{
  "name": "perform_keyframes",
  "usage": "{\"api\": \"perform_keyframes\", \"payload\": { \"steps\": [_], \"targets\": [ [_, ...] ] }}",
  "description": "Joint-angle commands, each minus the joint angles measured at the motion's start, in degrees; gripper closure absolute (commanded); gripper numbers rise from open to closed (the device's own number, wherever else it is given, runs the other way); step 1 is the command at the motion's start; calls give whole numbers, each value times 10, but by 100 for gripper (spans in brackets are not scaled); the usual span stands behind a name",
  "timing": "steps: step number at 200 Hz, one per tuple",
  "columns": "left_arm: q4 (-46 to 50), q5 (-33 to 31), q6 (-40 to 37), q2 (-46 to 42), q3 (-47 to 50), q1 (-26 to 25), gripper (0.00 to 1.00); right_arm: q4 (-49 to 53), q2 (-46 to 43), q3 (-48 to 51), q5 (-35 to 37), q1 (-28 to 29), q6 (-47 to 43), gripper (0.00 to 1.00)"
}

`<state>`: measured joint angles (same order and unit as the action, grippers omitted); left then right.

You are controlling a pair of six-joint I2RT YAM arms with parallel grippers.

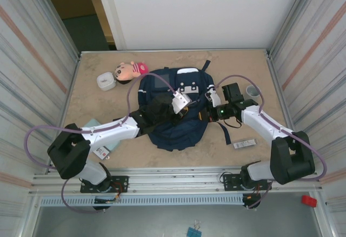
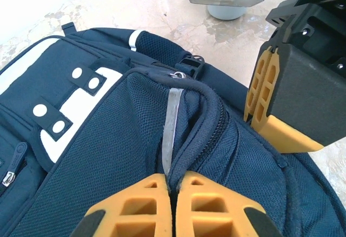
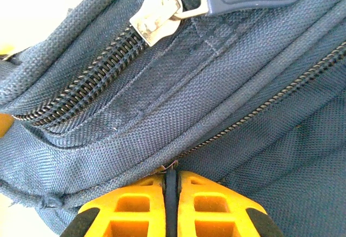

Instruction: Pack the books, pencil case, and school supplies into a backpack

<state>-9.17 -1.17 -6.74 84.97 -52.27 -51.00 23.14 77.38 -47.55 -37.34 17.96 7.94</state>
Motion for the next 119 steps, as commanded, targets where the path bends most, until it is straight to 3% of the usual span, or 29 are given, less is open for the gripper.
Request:
{"api": "perform_keyframes", "payload": {
  "steps": [1,44,81,106,119],
  "targets": [
    [-41,-41,21,-28,-27,0,100,23,-33,-25,2,17,-26,100],
    [-18,-117,87,12,-68,1,100,48,-118,-27,38,99,-9,100],
    [-26,-124,129,41,-93,0,100,37,-139,-29,65,180,38,100],
    [-48,-101,123,38,-84,1,100,18,-141,-22,59,191,73,100],
    [-57,-75,108,28,-71,5,100,20,-149,-20,61,180,91,83]
  ]
}}
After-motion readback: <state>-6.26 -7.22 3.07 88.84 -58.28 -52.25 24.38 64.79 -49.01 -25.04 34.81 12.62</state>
